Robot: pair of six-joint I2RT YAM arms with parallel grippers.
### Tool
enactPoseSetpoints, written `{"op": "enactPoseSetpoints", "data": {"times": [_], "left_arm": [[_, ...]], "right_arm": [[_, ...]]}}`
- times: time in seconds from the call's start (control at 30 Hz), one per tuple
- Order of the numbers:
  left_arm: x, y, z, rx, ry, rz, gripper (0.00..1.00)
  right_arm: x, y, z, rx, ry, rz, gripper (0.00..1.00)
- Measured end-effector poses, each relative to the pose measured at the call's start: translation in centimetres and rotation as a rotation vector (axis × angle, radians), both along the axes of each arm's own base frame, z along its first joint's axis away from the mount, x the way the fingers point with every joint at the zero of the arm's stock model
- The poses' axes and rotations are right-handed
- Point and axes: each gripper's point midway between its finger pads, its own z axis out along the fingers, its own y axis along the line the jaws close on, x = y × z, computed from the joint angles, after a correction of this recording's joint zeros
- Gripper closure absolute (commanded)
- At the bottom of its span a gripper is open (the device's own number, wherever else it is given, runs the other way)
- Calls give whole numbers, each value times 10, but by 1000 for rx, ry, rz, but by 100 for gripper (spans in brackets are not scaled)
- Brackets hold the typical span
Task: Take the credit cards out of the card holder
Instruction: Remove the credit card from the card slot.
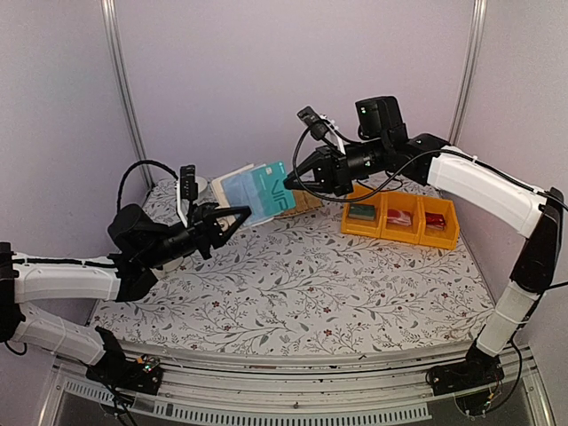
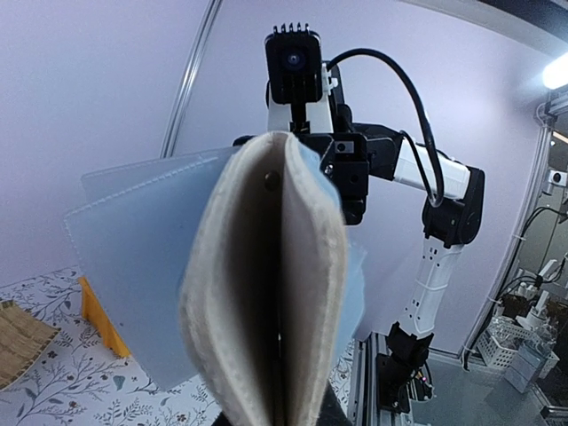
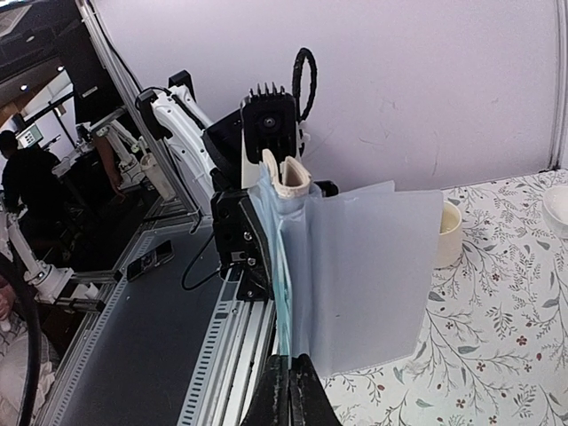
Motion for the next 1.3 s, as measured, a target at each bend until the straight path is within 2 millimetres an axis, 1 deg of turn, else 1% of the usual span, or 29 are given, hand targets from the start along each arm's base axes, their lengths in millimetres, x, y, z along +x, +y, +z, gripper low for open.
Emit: {"op": "enactPoseSetpoints", "data": {"times": [0.2, 0.4, 0.5, 0.63, 0.73, 0.8, 0.87, 1.0, 1.03, 1.13, 1.3], "left_arm": [[3, 1, -3, 9, 9, 17, 100], [6, 1, -7, 21, 20, 30, 100], [6, 0, -8, 22, 21, 30, 100], [6, 0, -8, 23, 20, 26, 100], [6, -2, -7, 24, 20, 21, 100], [6, -3, -8, 26, 19, 17, 100], [6, -3, -8, 27, 20, 15, 100], [6, -3, -8, 27, 20, 14, 100], [6, -3, -8, 27, 19, 14, 100], [6, -3, -8, 27, 19, 14, 100], [6, -3, -8, 27, 19, 14, 100]], "right_arm": [[9, -6, -2, -10, 0, -38, 98], [9, -7, -9, -20, 36, -41, 99], [9, -7, -8, -16, 42, -39, 99], [6, -7, -6, -7, 61, -29, 98], [2, -5, -6, -7, 72, -17, 93], [0, -5, -5, -5, 82, -5, 91], [-4, -4, -5, -1, 90, 9, 91], [-8, -2, -3, 8, 97, 33, 94], [-9, -2, -3, 10, 99, 37, 94], [-10, 0, -2, 14, 102, 42, 89], [-11, 2, -5, 8, 113, 46, 88]]}}
